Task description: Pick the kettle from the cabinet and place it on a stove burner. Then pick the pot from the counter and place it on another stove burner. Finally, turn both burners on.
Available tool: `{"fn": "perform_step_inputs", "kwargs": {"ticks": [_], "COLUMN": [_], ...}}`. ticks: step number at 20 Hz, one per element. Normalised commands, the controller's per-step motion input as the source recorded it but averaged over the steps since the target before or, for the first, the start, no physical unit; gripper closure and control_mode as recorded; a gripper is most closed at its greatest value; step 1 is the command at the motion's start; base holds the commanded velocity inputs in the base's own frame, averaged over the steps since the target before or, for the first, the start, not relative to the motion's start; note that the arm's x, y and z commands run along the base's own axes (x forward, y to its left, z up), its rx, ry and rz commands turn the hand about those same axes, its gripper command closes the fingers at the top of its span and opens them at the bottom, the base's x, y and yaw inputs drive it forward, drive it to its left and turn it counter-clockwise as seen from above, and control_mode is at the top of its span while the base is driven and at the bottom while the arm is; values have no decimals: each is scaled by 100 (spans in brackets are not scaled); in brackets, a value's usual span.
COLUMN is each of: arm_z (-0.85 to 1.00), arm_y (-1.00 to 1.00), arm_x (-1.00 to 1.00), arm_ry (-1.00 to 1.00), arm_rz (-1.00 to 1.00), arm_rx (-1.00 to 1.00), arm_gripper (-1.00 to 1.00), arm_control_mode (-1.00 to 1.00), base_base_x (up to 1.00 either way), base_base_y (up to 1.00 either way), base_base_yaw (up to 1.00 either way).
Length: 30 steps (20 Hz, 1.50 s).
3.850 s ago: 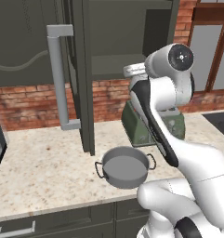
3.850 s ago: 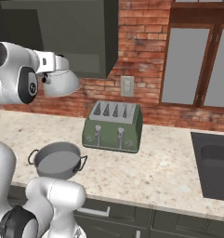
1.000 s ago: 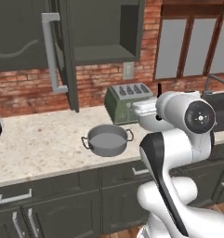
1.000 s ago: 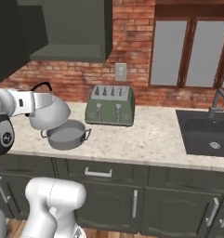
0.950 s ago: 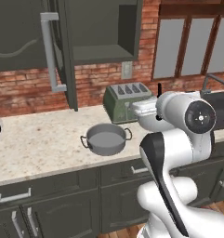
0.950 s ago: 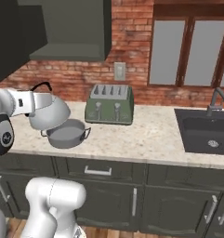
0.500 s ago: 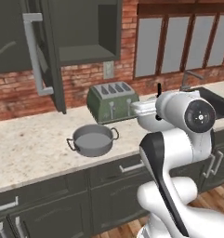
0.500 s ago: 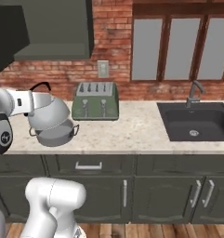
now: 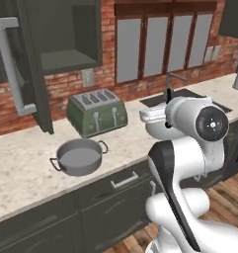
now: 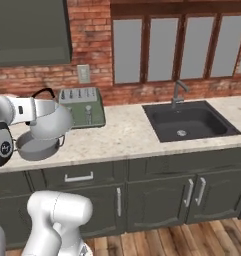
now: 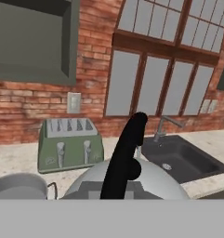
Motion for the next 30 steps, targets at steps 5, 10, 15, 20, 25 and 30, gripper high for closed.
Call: {"fn": "perform_step_inputs", "kwargs": {"ticks": [5, 10, 15, 20, 25, 30], "arm_z": [0, 0, 0, 0, 0, 0], "arm_y": [0, 0, 0, 0, 0, 0], "arm_x": [0, 0, 0, 0, 0, 0], "arm_ry": [0, 0, 0, 0, 0, 0], "arm_rz": [0, 0, 0, 0, 0, 0], "arm_rx": [0, 0, 0, 0, 0, 0], "arm_gripper": [100, 100, 100, 100, 100, 100], "arm_control_mode": [100, 100, 100, 100, 100, 100], "base_base_x": [-10, -14, -6, -4, -7, -9], "base_base_y": [-18, -31, -33, -35, -32, -32], "base_base_yaw": [-31, -28, -28, -27, -26, -26]}}
